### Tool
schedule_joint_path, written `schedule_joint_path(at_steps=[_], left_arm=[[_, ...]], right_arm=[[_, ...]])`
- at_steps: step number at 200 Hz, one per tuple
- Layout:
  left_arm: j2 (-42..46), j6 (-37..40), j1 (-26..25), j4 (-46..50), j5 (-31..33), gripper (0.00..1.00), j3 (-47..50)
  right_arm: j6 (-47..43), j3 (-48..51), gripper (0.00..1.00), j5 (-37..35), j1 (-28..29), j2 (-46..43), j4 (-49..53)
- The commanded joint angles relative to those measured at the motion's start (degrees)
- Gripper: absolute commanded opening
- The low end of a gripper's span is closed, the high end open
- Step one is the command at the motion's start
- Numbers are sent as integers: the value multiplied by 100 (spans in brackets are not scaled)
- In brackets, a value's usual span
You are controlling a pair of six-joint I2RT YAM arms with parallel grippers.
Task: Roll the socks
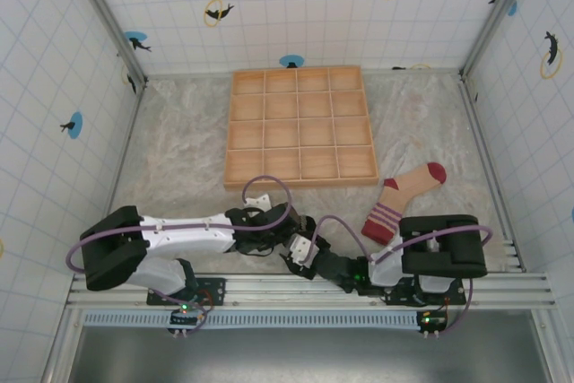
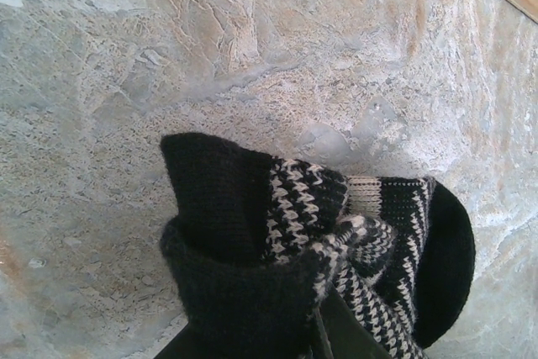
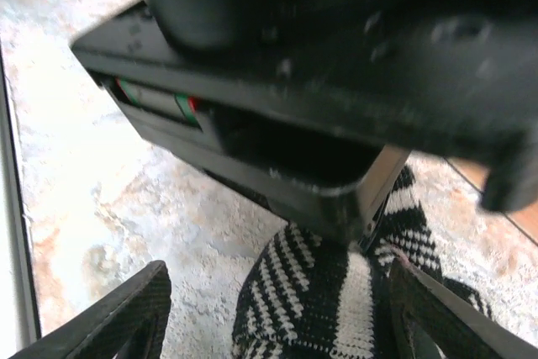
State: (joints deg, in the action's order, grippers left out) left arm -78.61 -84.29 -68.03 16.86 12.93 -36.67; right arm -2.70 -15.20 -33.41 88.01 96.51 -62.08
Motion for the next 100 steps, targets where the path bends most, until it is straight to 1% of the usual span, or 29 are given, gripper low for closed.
schedule_joint_path(at_steps=[1, 44, 57, 100], left_arm=[[93, -83, 18, 109, -88, 0, 154], [384, -76, 13, -69, 23, 0, 343], [438, -87, 18, -60, 50, 0, 374], [443, -72, 17, -86, 34, 0, 364]], right_arm=[[232, -99, 69, -325, -20, 250, -408], [492, -154, 65, -670, -20, 452, -173], [641, -214, 62, -801, -28, 472, 28], [1071, -457, 58, -922, -82, 540, 748]])
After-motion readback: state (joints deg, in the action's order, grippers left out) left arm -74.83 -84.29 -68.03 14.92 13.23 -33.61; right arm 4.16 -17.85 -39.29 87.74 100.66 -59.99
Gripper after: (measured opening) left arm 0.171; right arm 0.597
